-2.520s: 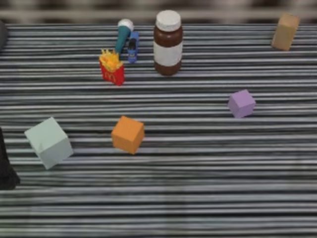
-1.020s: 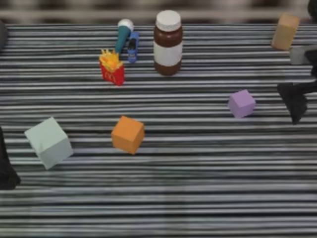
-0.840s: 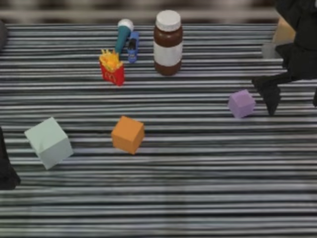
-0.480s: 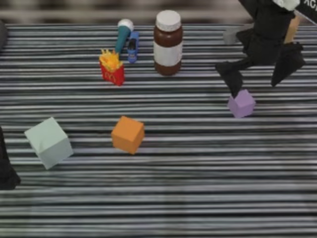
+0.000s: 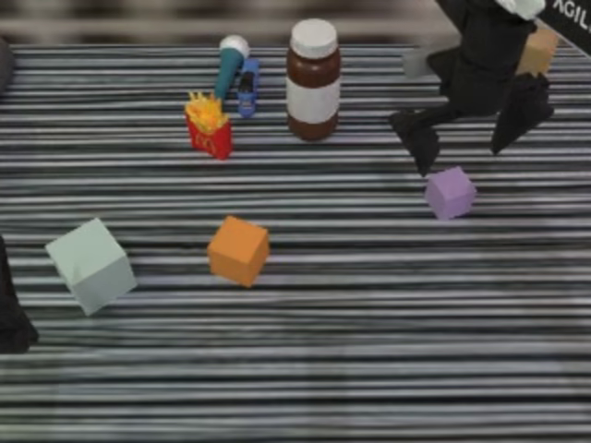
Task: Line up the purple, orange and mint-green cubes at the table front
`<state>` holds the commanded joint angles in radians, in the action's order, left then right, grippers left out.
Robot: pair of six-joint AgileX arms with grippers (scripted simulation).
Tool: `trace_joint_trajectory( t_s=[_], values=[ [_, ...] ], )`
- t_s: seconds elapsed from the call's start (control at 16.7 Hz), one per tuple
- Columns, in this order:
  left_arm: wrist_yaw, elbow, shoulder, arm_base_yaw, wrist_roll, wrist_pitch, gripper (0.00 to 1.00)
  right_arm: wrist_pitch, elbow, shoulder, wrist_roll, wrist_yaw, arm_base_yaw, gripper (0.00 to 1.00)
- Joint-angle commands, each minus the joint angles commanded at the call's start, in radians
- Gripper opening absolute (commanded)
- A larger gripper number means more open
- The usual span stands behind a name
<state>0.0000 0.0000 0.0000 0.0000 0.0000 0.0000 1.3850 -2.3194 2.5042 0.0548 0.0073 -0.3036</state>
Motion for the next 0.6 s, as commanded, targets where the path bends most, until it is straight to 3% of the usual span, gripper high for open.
trace_joint_trajectory(
  t_s=[0.18, 0.6],
  values=[
    [0.0, 0.0, 0.0, 0.0, 0.0, 0.0, 1.0, -0.04, 0.039, 0.006, 0.002, -0.001, -0.003, 1.0],
    [0.0, 0.0, 0.0, 0.0, 0.0, 0.0, 1.0, -0.303, 0.248, 0.054, -0.001, 0.0, -0.006, 1.0]
  ],
)
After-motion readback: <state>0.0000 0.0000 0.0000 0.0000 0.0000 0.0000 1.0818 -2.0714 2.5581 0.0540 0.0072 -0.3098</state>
